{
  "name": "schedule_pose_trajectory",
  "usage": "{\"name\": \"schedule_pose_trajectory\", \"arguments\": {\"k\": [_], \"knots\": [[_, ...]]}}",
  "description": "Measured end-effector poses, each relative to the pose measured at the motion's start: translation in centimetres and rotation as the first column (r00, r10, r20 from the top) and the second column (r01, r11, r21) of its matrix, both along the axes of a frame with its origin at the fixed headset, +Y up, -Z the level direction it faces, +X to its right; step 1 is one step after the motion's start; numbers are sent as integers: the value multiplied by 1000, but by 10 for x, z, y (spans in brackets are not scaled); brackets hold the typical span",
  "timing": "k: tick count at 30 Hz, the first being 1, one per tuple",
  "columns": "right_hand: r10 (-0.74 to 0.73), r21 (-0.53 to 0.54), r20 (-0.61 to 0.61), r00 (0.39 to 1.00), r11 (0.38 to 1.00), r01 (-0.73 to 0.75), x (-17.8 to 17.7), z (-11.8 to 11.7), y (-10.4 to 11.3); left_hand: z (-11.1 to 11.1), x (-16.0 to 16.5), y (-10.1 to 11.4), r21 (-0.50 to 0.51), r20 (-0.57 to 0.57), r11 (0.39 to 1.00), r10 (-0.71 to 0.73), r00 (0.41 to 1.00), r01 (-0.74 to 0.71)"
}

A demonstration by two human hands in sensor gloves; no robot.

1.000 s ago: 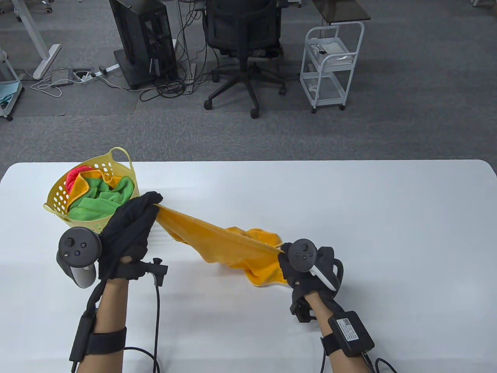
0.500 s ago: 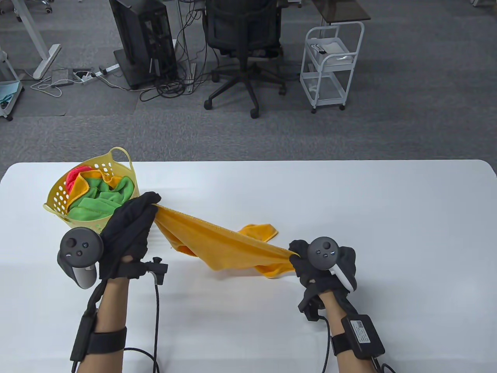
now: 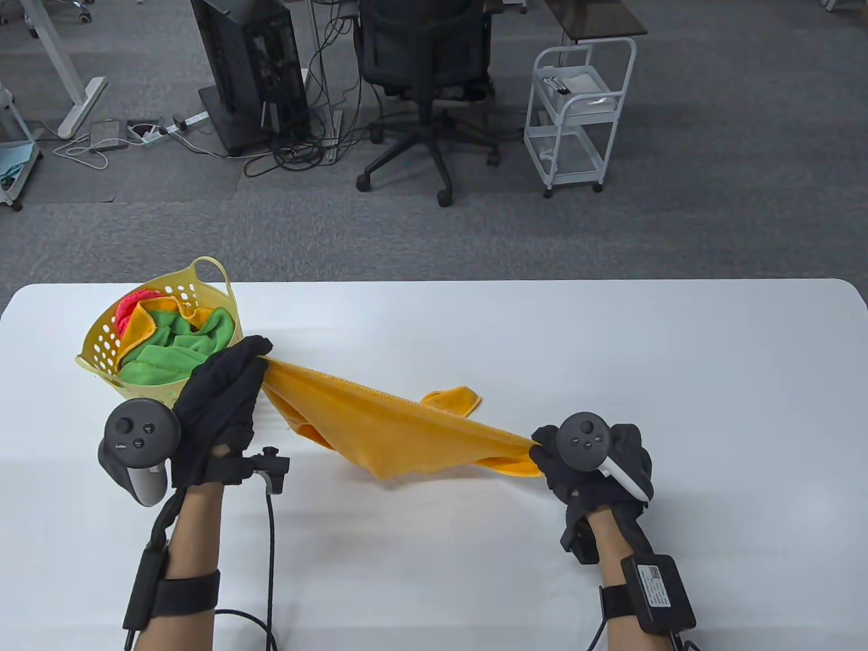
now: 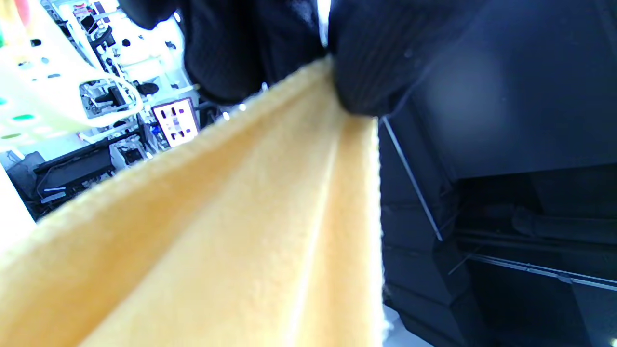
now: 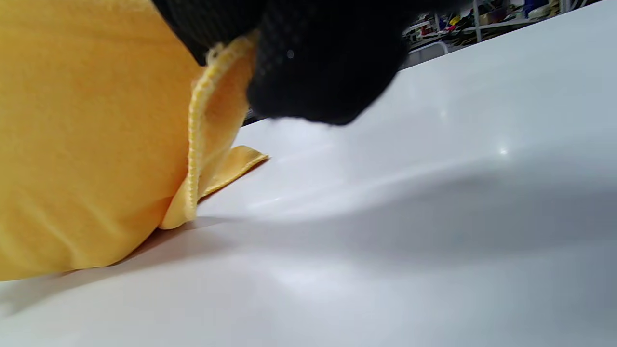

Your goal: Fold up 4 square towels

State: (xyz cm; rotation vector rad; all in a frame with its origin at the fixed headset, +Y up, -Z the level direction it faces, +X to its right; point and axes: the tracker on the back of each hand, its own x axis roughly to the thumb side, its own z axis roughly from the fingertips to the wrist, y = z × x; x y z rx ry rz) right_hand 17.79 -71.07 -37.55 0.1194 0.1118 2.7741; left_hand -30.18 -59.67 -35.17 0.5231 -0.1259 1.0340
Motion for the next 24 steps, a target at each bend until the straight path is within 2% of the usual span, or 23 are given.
{"name": "schedule_pose_trajectory", "arguments": {"k": [2, 5, 8, 10, 11, 14, 16, 20, 24], "knots": [[10, -1, 25, 1000, 1000, -10, 3, 0, -1, 0, 1, 1, 1, -1, 1000, -14, 1000, 14], [-65, 29, 52, 996, 998, 64, 10, 0, 3, 0, 0, 1, 0, -13, 1000, -16, 1000, 16], [-179, 63, 75, 981, 983, 174, 21, 3, 13, 0, -4, 0, -4, -29, 1000, 0, 1000, 0], [-284, 93, 72, 956, 956, 277, 33, 8, 32, 0, -11, 6, -11, -44, 1000, -15, 999, 14], [-291, 94, 71, 954, 954, 284, 34, 8, 34, 0, -11, 7, -15, -50, 1000, -18, 999, 17], [-330, 166, 57, 942, 934, 317, 49, 18, 90, 4, -18, 39, -57, -67, 989, -141, 988, 137], [-375, 232, 40, 926, 905, 356, 52, 29, 132, 12, -17, 62, -35, -69, 990, -135, 988, 133], [-325, 368, 32, 945, 883, 291, 57, 57, 210, 24, -14, 100, -31, -52, 986, -163, 985, 161], [-339, 433, 29, 940, 852, 293, 65, 73, 254, 26, -8, 119, -1, -5, 985, -173, 985, 173]]}}
